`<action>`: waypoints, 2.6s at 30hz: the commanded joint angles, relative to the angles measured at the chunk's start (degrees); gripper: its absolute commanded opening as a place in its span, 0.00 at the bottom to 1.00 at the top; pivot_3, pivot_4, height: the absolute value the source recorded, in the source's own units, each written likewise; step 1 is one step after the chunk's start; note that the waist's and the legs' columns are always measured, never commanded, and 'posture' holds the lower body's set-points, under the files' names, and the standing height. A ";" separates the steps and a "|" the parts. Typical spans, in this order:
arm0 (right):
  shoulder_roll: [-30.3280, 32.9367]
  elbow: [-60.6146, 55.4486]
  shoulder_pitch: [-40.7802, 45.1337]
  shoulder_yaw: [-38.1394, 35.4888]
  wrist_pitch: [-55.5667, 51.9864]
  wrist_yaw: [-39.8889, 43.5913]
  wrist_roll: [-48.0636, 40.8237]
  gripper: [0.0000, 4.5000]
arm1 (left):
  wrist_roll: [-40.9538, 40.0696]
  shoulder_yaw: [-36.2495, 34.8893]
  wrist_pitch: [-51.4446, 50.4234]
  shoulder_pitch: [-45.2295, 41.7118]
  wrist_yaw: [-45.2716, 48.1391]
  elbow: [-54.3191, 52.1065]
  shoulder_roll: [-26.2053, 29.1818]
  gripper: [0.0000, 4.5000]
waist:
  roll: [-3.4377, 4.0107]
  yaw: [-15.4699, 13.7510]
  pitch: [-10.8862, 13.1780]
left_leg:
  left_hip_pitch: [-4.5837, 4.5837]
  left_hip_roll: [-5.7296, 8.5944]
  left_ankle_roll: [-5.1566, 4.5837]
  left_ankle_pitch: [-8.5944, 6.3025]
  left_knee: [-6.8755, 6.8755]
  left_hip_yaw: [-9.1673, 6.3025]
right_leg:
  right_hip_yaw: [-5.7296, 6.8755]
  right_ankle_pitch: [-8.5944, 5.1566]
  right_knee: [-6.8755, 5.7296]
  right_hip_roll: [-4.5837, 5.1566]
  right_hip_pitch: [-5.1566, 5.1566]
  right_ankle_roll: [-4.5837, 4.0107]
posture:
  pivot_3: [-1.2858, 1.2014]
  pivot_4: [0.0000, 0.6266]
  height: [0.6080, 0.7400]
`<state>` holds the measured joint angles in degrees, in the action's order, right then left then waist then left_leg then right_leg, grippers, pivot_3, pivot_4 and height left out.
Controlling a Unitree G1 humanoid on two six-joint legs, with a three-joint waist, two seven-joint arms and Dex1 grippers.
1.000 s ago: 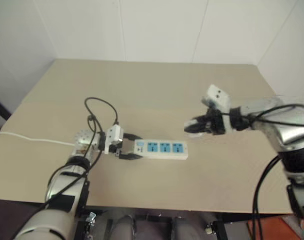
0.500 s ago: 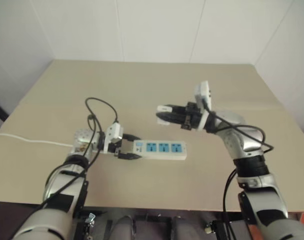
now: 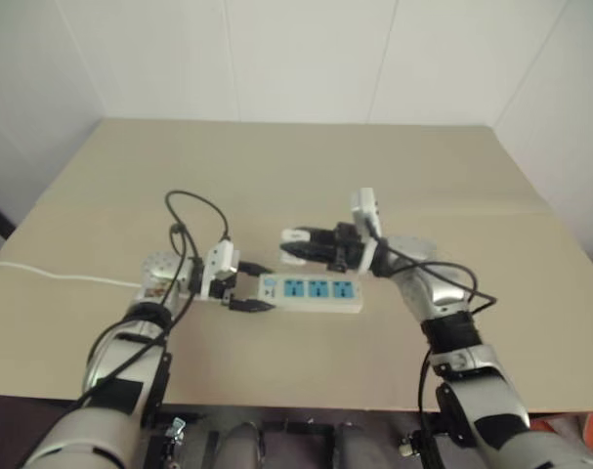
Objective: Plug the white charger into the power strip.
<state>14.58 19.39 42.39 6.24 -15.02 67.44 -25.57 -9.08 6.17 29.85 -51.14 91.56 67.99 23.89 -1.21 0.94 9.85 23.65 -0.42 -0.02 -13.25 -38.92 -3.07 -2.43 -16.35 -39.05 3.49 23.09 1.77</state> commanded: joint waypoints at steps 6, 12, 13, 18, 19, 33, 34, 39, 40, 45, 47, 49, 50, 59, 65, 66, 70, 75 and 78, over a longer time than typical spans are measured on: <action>-3.78 11.39 3.00 -0.98 11.24 4.31 2.88 0.25 | 2.51 1.42 0.08 -0.04 0.94 0.83 0.34 0.72 | 0.01 0.11 0.00 | -0.07 0.00 0.00 0.00 0.03 0.01 | -0.01 0.00 -0.02 0.00 -0.02 0.00 | 0.52 0.24 1.00; -2.75 19.27 6.21 -1.58 13.66 8.06 4.50 0.25 | 2.36 1.37 0.09 0.21 0.94 0.62 0.83 0.72 | 0.01 0.16 0.00 | -0.14 -0.01 0.01 0.01 0.07 0.03 | -0.03 0.00 -0.04 -0.01 -0.03 0.00 | 0.52 0.24 1.00; -2.65 19.98 6.64 -1.88 13.51 8.30 4.42 0.25 | 2.37 1.25 0.09 0.20 0.94 0.62 0.88 0.72 | 0.01 0.19 0.00 | -0.15 -0.02 0.01 0.01 0.08 0.03 | -0.03 0.00 -0.04 -0.01 -0.03 0.00 | 0.52 0.24 1.00; -2.30 22.88 7.85 -2.55 14.15 9.55 4.69 0.25 | 2.08 0.97 -0.17 0.13 0.94 0.65 1.06 0.72 | 0.01 0.42 0.00 | -0.16 -0.03 0.01 0.01 0.08 0.04 | -0.04 0.00 -0.06 -0.01 -0.02 0.00 | 0.52 0.24 1.00; -2.26 23.27 7.91 -2.61 14.35 9.77 4.81 0.25 | 2.09 0.92 -0.18 0.11 0.94 0.67 1.04 0.72 | 0.01 0.42 0.00 | -0.16 -0.03 0.01 0.01 0.08 0.04 | -0.04 0.00 -0.07 -0.02 -0.02 0.00 | 0.52 0.24 1.00; -3.73 30.63 8.49 -4.28 20.22 10.33 6.98 0.25 | 2.41 -0.17 -0.67 0.00 0.94 1.08 1.07 0.72 | 0.01 0.62 0.00 | -0.19 -0.04 0.01 0.00 0.08 0.05 | -0.05 0.00 -0.08 -0.02 -0.03 0.00 | 0.52 0.24 1.00; -3.88 30.87 8.56 -4.34 20.37 10.37 7.09 0.25 | 2.43 -0.22 -0.71 -0.01 0.94 1.11 1.14 0.72 | 0.01 0.65 0.00 | -0.20 -0.04 0.01 0.01 0.08 0.05 | -0.05 0.00 -0.08 -0.02 -0.04 0.00 | 0.52 0.24 1.00; -4.71 29.97 8.66 -4.58 18.64 12.02 6.42 0.25 | 2.62 -0.29 -0.79 -0.01 0.94 1.11 1.47 0.72 | 0.01 0.88 0.00 | -0.21 -0.04 0.01 0.01 0.08 0.05 | -0.06 0.00 -0.10 -0.02 -0.04 0.00 | 0.52 0.24 1.00; -4.73 29.65 8.38 -4.29 18.90 12.49 6.69 0.25 | 2.62 -0.29 -0.84 -0.03 0.94 1.08 1.49 0.72 | 0.01 0.96 0.00 | -0.21 -0.04 0.01 0.00 0.08 0.05 | -0.05 0.00 -0.10 -0.02 -0.04 0.00 | 0.52 0.24 1.00; -5.03 29.86 7.70 -3.99 19.35 13.04 7.66 0.25 | 2.63 -0.29 -0.93 -0.21 0.94 1.04 1.59 0.72 | 0.01 1.20 0.00 | -0.21 -0.04 0.01 0.01 0.08 0.04 | -0.06 0.00 -0.11 -0.02 -0.04 0.00 | 0.52 0.24 1.00; -5.17 30.49 7.56 -3.84 20.47 12.81 8.35 0.25 | 2.63 -0.33 -0.95 -0.27 0.94 1.00 1.58 0.72 | 0.01 1.23 0.00 | -0.22 -0.04 0.01 0.00 0.08 0.04 | -0.06 0.00 -0.11 -0.02 -0.04 0.00 | 0.52 0.24 1.00; -5.39 31.13 7.60 -3.79 21.59 12.50 8.92 0.25 | 2.61 -0.40 -0.97 -0.29 0.94 0.97 1.56 0.72 | 0.01 1.27 0.00 | -0.24 -0.04 0.01 0.00 0.09 0.04 | -0.06 0.00 -0.12 -0.02 -0.05 0.00 | 0.52 0.24 1.00; -5.58 31.35 7.66 -3.88 21.85 12.35 9.07 0.25 | 2.60 -0.39 -0.96 -0.25 0.94 0.95 1.58 0.72 | 0.01 1.29 0.00 | -0.25 -0.04 0.01 0.00 0.09 0.04 | -0.06 0.00 -0.12 -0.02 -0.05 0.00 | 0.52 0.24 1.00; -6.71 33.79 8.41 -4.38 23.72 11.43 10.49 0.25 | 2.56 -0.54 -0.93 0.01 0.94 0.81 1.62 0.72 | 0.01 1.36 0.00 | -0.29 -0.05 0.01 0.01 0.13 0.04 | -0.07 0.00 -0.14 -0.02 -0.06 0.00 | 0.52 0.24 1.00; -6.16 34.92 7.92 -4.55 25.15 12.19 11.47 0.25 | 2.56 -0.70 -0.81 0.14 0.94 0.69 1.61 0.72 | 0.01 1.37 0.00 | -0.30 -0.05 0.01 0.01 0.15 0.05 | -0.07 0.00 -0.14 -0.02 -0.07 0.00 | 0.52 0.24 1.00; -6.03 35.09 7.96 -4.64 25.20 12.28 11.47 0.25 | 2.56 -0.71 -0.80 0.15 0.94 0.67 1.63 0.72 | 0.01 1.37 0.00 | -0.30 -0.05 0.01 0.00 0.15 0.05 | -0.07 0.00 -0.14 -0.02 -0.07 0.00 | 0.52 0.24 1.00; -5.57 36.45 8.22 -4.56 25.60 12.61 11.92 0.25 | 2.58 -0.70 -0.78 0.14 0.94 0.66 1.68 0.72 | 0.01 1.36 0.00 | -0.31 -0.05 0.01 0.00 0.15 0.05 | -0.07 0.00 -0.13 -0.02 -0.07 0.00 | 0.52 0.24 1.00; -5.93 39.93 8.25 -3.64 27.36 10.89 14.03 0.25 | 2.71 -0.62 -0.75 0.09 0.94 0.67 1.63 0.72 | 0.02 1.36 0.00 | -0.38 -0.05 0.01 0.00 0.15 0.05 | -0.07 0.00 -0.13 -0.02 -0.15 0.00 | 0.52 0.24 1.00; -5.69 42.12 7.99 -2.20 29.16 10.27 16.19 0.25 | 2.89 -0.63 -0.63 0.10 0.94 0.64 1.62 0.72 | 0.02 1.39 0.00 | -0.52 -0.05 0.01 0.00 0.16 0.04 | -0.07 0.00 -0.09 -0.02 -0.32 0.00 | 0.52 0.24 1.00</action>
<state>7.99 58.59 51.35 2.09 13.45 78.73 -13.24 -7.45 4.81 28.63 -51.21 91.95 68.53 25.13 -1.19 2.33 9.85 23.06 -0.47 -0.01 -13.25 -38.74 -3.03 -2.50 -16.35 -39.11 3.47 22.68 1.77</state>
